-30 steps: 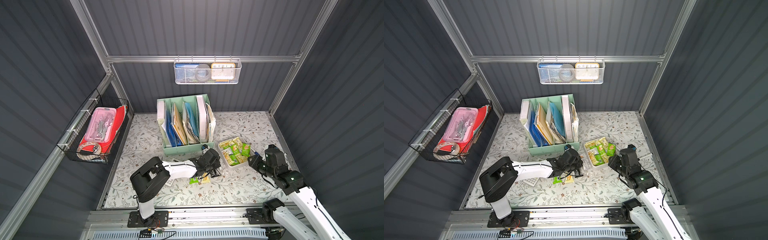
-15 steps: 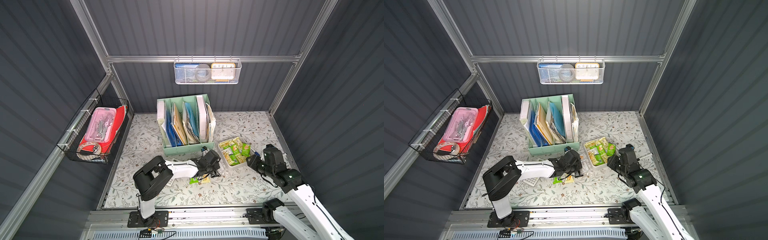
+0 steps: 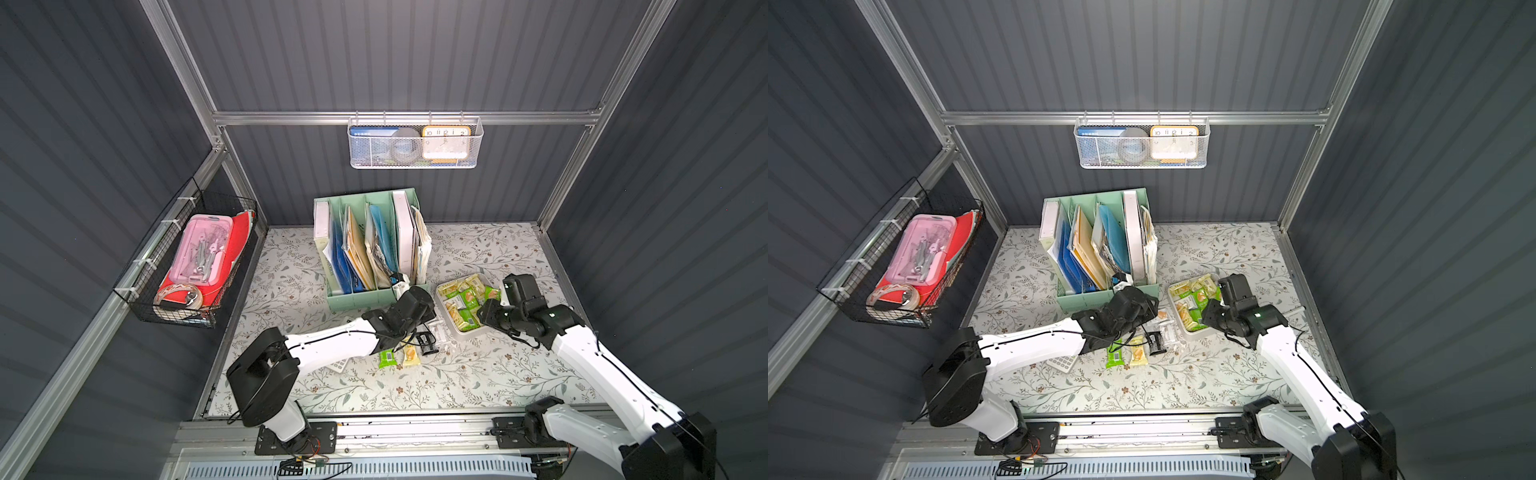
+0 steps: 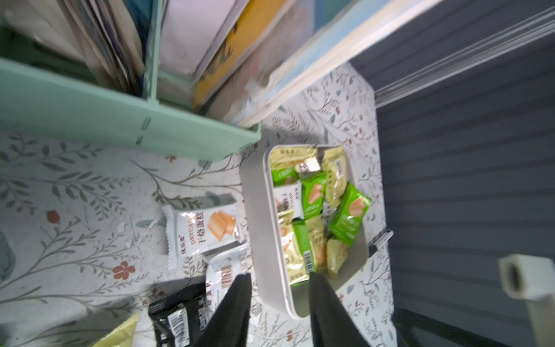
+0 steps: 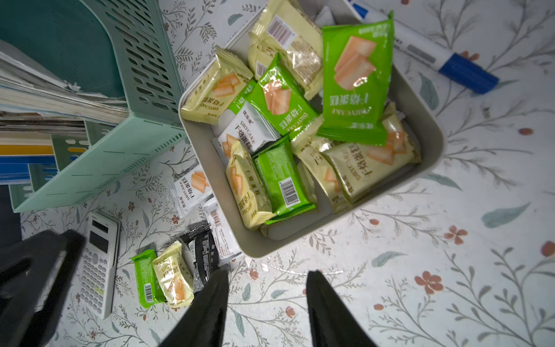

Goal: Take the cookies out of the storage box
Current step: Place the cookie at the center of the board.

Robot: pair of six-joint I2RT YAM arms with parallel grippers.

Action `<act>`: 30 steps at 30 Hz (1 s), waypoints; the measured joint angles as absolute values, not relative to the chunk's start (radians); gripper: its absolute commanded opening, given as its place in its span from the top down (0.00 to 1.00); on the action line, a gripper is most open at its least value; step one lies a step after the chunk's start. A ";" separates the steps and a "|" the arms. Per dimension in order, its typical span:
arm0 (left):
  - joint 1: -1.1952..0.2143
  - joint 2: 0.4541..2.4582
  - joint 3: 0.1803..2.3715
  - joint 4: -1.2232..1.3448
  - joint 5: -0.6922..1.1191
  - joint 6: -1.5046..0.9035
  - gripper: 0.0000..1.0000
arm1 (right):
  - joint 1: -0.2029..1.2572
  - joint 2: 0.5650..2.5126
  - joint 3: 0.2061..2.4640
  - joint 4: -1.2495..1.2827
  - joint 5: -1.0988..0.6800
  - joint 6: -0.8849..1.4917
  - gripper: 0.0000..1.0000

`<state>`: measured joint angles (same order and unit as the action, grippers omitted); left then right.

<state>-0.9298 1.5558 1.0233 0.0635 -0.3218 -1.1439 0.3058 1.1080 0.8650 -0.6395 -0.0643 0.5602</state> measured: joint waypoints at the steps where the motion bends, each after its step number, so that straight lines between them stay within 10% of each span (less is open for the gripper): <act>1: -0.930 1.538 1.018 0.074 -0.344 -1.145 0.62 | 0.306 1.138 0.884 -0.639 -0.066 0.538 0.53; 30: -0.864 1.409 0.804 0.238 -0.513 -1.223 0.65 | 0.301 1.664 1.078 -0.614 -0.265 0.265 0.58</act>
<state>-0.8642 1.4086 0.8036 0.2379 -0.5125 -1.2232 0.3008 1.6642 1.0782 -0.6136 -0.2653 0.2646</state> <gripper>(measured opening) 0.351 0.424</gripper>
